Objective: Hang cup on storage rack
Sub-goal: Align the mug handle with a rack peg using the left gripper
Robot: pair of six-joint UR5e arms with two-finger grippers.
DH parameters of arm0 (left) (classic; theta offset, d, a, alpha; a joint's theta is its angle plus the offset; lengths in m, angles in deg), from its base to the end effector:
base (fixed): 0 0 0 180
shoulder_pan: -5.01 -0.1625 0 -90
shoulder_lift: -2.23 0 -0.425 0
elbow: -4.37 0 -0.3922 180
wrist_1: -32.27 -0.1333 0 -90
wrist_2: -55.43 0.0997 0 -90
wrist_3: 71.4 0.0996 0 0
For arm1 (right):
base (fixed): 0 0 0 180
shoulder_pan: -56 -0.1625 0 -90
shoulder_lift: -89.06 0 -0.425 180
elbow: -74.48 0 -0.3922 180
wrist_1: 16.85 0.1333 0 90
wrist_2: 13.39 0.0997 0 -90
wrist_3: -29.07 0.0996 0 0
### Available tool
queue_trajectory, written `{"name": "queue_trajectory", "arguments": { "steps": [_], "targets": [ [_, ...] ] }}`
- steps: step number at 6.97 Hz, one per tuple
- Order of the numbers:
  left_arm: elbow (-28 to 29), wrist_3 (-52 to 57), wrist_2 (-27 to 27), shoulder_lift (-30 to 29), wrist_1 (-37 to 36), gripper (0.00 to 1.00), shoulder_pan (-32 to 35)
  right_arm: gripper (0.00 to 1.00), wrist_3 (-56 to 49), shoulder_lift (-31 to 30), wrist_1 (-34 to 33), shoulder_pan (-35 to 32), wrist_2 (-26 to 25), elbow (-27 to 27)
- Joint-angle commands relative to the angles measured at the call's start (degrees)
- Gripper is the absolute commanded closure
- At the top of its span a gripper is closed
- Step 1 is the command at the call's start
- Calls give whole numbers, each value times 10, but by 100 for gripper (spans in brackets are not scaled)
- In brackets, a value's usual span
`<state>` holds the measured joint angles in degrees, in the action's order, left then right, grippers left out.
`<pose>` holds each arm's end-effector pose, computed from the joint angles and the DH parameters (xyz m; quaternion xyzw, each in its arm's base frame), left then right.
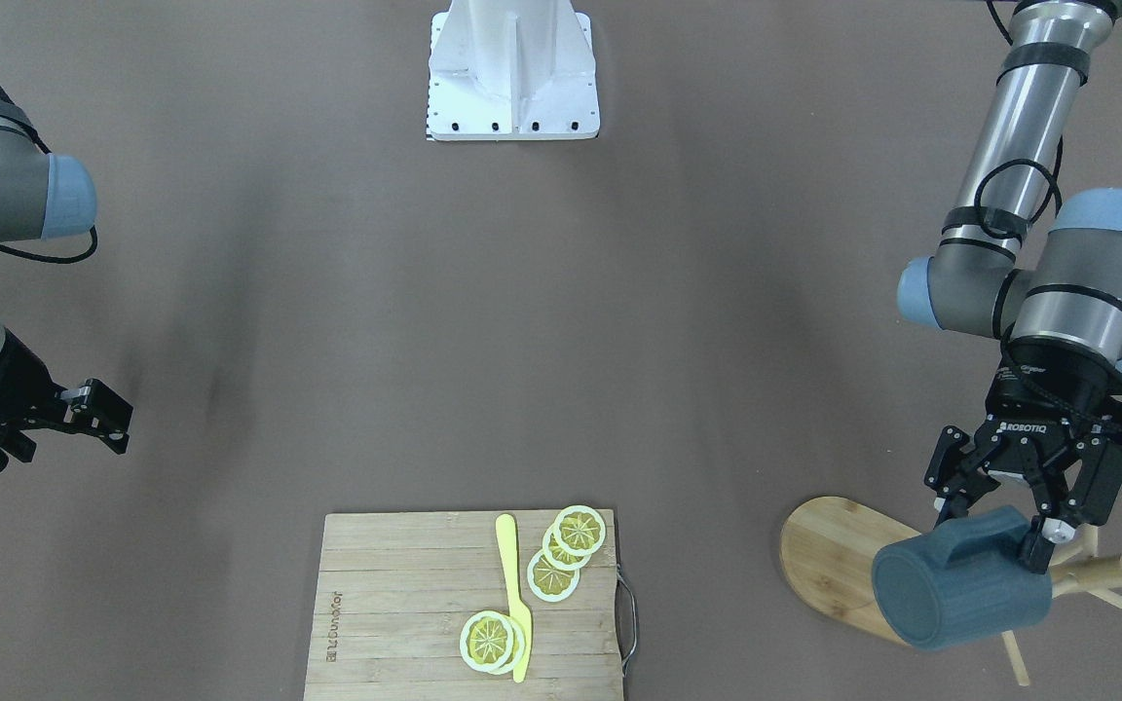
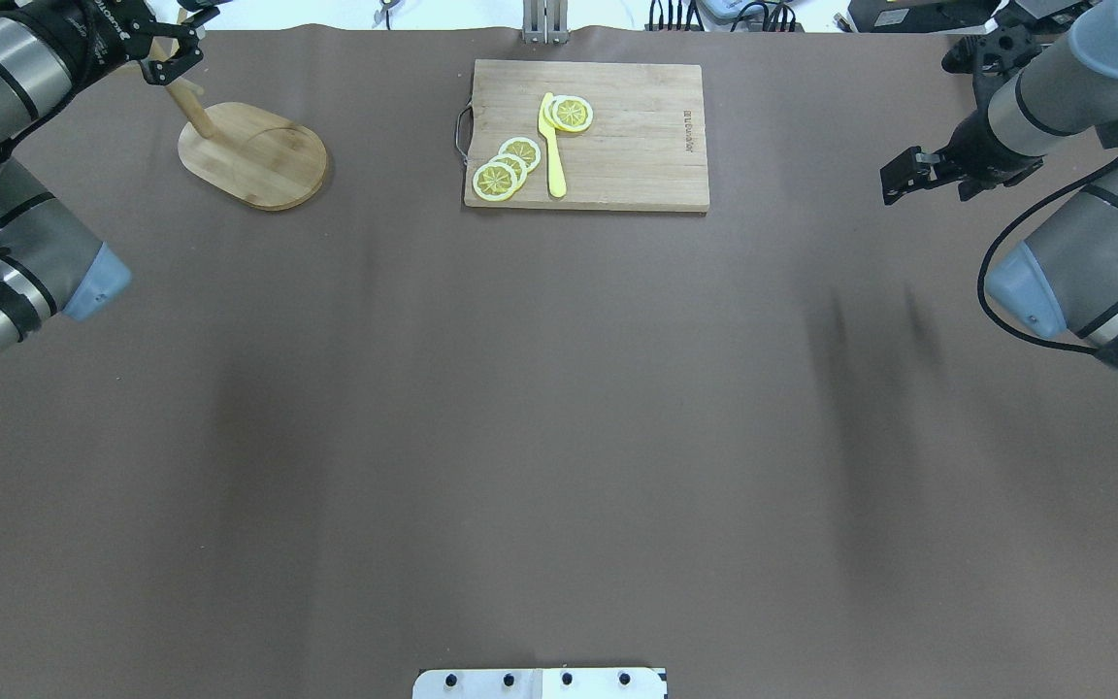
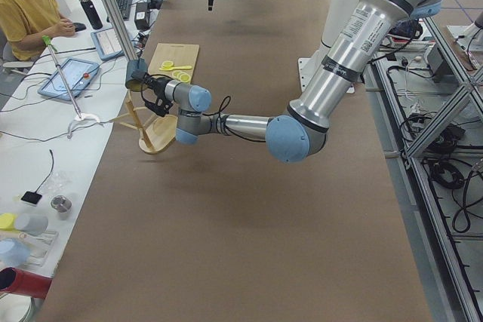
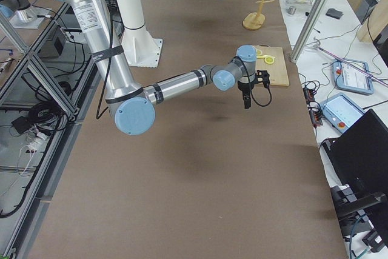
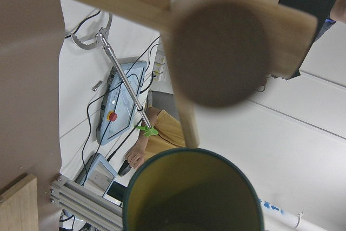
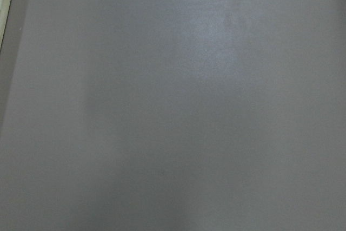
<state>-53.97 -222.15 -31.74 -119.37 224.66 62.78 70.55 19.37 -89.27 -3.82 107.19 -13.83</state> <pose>0.2515 -0.6581 0.4063 -0.0048 0.7789 -0.5486 0.3039 -0.2555 -0.6037 0.4462 0.0962 -0.3786 0.0087 0.9205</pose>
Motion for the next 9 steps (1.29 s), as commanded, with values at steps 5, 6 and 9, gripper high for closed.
{"name": "queue_trajectory", "arguments": {
  "steps": [5, 6, 9],
  "targets": [
    [7, -1, 5, -3, 1, 100, 1, 0, 0, 0, 0, 0, 0, 0],
    [9, -1, 6, -3, 1, 100, 2, 0, 0, 0, 0, 0, 0, 0],
    [16, -2, 4, -1, 3, 100, 4, 0, 0, 0, 0, 0, -1, -1]
  ]
}}
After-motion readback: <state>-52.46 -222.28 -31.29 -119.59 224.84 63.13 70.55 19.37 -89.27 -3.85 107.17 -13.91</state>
